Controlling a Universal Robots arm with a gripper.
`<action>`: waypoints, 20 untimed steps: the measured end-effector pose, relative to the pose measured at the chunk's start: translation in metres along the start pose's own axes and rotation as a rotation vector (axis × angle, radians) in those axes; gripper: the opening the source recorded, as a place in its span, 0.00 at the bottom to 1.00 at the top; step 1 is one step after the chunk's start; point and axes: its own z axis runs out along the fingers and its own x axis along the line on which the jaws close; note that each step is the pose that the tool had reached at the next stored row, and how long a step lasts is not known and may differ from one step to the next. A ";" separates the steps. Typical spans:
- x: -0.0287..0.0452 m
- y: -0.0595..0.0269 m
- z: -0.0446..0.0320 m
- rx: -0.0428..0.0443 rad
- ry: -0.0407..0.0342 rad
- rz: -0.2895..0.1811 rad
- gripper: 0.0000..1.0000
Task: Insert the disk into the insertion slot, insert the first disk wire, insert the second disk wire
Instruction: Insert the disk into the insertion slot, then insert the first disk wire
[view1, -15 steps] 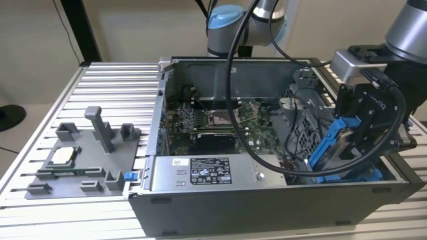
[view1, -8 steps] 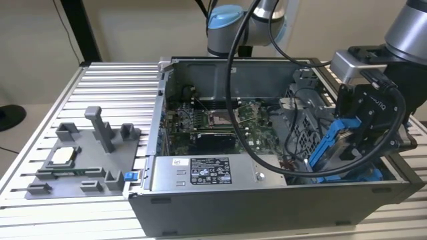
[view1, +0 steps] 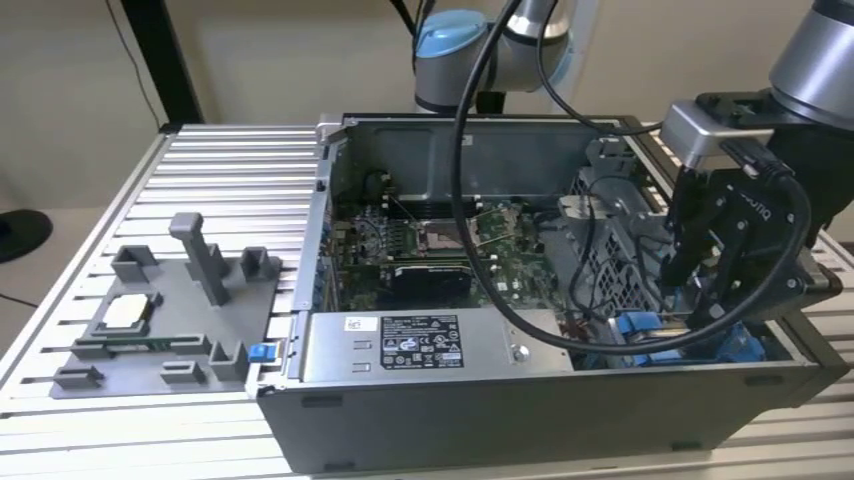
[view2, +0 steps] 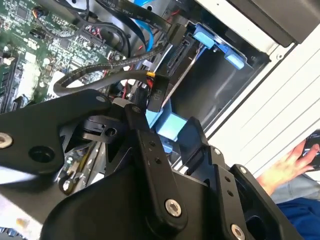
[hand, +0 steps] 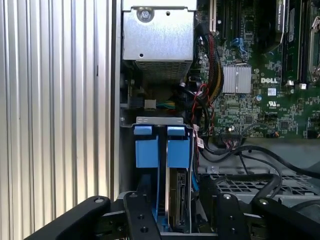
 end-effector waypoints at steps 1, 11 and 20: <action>0.0000 0.0001 -0.0022 0.0000 -0.0002 0.000 1.00; -0.0004 0.0014 -0.0379 -0.0001 0.0024 0.000 1.00; -0.0016 0.0015 -0.0385 -0.0001 0.0032 0.000 1.00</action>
